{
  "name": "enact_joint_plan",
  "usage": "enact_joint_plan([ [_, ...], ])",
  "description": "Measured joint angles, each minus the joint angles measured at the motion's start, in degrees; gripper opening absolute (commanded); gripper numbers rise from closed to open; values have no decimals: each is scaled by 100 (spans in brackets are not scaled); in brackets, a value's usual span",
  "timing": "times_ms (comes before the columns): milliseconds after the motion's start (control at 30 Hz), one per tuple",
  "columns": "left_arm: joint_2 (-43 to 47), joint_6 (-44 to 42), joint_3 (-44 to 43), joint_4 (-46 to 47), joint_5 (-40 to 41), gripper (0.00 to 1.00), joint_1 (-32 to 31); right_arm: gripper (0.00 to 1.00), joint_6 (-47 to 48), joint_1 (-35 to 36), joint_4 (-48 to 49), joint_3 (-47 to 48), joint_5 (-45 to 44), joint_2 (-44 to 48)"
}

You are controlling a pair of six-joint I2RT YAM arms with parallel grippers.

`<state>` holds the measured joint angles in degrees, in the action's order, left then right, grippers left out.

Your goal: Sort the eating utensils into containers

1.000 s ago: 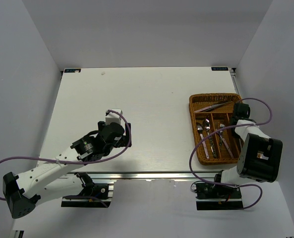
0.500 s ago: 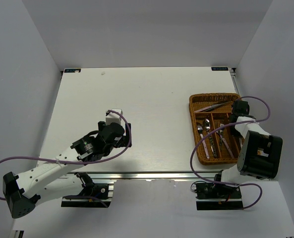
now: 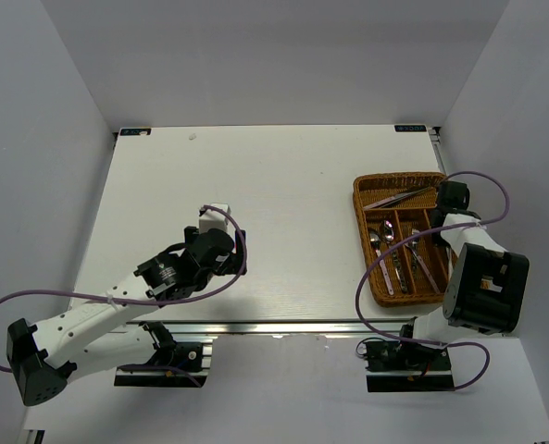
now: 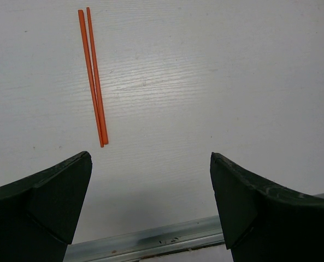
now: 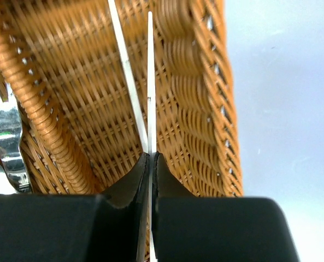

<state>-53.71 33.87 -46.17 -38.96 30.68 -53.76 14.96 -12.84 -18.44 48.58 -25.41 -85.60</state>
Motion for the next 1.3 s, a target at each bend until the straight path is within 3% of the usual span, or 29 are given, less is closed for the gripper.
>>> enact_joint_plan([
  [400,-59,0,-2,0,-2,98,0,0,68,-46,334,-184,-114,426],
  [1200,-74,-2,-2,0,-2,98,0,0,669,-70,586,210,369,-155],
  [1267,-61,-2,-2,2,-2,98,0,8,686,-70,599,208,369,-157],
  [1300,-50,-2,-2,2,-2,98,0,22,695,-70,601,208,369,-157],
])
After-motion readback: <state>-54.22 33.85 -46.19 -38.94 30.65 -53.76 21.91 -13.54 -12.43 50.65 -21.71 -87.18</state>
